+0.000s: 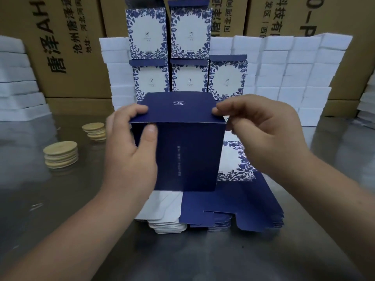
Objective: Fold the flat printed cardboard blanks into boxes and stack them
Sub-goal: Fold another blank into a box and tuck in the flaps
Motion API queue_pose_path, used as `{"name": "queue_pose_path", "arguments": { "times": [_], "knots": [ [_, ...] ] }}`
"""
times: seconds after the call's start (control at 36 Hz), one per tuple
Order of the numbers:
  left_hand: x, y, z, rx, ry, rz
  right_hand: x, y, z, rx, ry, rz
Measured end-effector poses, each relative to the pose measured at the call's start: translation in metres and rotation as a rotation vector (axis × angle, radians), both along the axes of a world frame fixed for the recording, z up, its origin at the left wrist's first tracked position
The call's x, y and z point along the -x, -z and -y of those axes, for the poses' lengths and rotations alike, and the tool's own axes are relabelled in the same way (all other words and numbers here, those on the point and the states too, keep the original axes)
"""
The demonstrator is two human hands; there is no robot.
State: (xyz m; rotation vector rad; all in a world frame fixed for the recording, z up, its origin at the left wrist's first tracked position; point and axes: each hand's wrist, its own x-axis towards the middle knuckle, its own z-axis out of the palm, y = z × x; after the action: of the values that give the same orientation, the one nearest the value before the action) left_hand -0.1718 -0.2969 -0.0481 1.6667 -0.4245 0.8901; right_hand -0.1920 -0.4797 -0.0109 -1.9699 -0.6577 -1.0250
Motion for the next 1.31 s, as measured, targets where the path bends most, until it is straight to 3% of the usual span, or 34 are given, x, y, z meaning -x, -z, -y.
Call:
{"name": "queue_pose_path", "arguments": {
  "times": [0.19,0.33,0.42,0.56,0.78,0.92,1.08,1.31],
  "knots": [
    [-0.006,-0.001,-0.005,0.157,0.138,-0.068,0.000,-0.004,0.004,0.260,0.016,0.097],
    [-0.008,-0.001,-0.005,0.231,0.297,-0.132,-0.004,-0.003,0.011,0.243,-0.113,-0.189],
    [-0.008,0.000,-0.003,0.244,0.382,-0.138,-0.005,-0.005,0.016,0.256,-0.139,-0.268],
    [-0.007,0.000,-0.005,0.204,0.443,-0.194,0.001,-0.007,0.009,0.289,-0.070,-0.122],
    [-0.002,0.000,-0.002,0.077,0.368,-0.300,0.010,-0.003,-0.013,0.420,0.071,0.212],
    [0.002,0.006,0.003,-0.166,0.144,-0.093,0.010,0.000,-0.016,0.439,0.128,0.351],
    [0.012,0.014,0.007,-0.436,0.137,0.203,0.007,0.009,-0.025,0.409,0.233,0.414],
    [0.008,0.004,0.005,-0.397,0.084,0.270,0.000,-0.002,-0.005,0.430,0.150,0.401]
  ]
}}
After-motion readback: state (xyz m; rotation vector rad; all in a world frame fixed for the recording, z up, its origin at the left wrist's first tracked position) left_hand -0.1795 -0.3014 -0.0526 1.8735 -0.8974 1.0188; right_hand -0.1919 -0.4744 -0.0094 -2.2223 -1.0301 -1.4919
